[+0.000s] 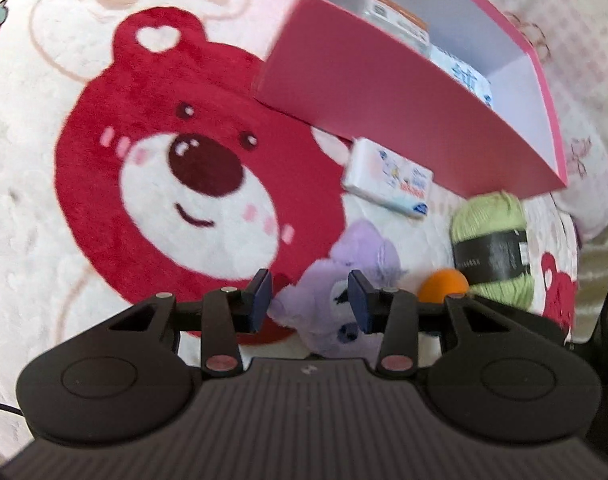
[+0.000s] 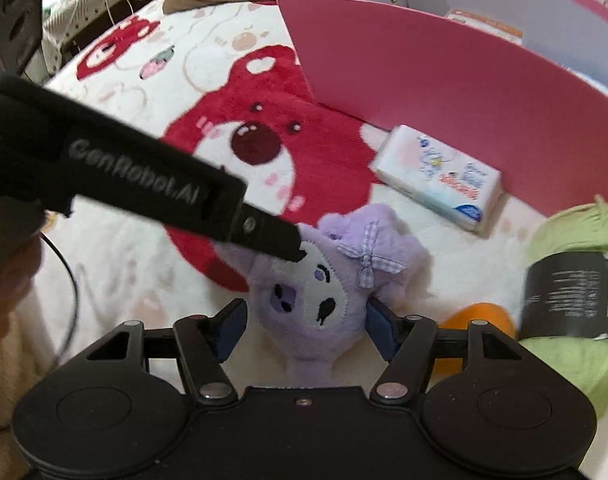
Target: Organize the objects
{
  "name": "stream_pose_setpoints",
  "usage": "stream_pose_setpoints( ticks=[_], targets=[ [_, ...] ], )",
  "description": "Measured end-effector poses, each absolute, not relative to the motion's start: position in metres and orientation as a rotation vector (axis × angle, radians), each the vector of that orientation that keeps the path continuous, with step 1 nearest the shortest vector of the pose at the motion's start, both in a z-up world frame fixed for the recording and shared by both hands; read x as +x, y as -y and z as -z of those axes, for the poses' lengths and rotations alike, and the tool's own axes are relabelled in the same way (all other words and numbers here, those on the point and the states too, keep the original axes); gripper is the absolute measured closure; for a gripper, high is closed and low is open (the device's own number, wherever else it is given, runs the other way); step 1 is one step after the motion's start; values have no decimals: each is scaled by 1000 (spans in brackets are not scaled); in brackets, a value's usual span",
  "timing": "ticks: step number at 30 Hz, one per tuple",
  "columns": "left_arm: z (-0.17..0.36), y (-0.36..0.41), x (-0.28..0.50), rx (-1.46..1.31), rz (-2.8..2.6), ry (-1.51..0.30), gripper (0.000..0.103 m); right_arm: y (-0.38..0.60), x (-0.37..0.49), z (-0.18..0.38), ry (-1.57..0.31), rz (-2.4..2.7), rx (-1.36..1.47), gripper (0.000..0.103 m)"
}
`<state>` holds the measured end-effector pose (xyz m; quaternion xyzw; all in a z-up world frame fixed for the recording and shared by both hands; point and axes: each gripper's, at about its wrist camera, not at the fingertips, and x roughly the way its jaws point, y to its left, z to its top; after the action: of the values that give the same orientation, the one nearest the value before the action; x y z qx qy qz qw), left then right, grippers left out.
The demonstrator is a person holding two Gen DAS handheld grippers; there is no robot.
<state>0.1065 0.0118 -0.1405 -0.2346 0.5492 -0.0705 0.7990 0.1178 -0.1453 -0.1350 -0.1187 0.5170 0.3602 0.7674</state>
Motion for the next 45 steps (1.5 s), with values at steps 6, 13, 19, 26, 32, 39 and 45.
stream_pose_setpoints(
  ticks=[6, 13, 19, 26, 32, 39, 45],
  targets=[
    [139, -18, 111, -507, 162, -1164, 64, 133, 114, 135, -1117, -820, -211, 33],
    [138, -19, 109, -473, 139, -1163, 64, 114, 94, 128, -1036, -835, -272, 34],
    [144, -31, 104, -529, 134, -1285, 62, 117, 97, 142, -1101, -759, -232, 39],
    [153, -28, 98, -545, 132, -1316, 60, 105, 77, 150, -1100, -739, -228, 40],
    [159, -32, 98, -563, 109, -1339, 49, 114, 73, 137, -1105, -794, -234, 32],
    [164, -24, 100, -563, 118, -1320, 48, 117, 63, 120, -940, -839, -464, 14],
    [163, -14, 98, -527, 139, -1273, 52, 106, 87, 135, -896, -917, -590, 14]
  ],
)
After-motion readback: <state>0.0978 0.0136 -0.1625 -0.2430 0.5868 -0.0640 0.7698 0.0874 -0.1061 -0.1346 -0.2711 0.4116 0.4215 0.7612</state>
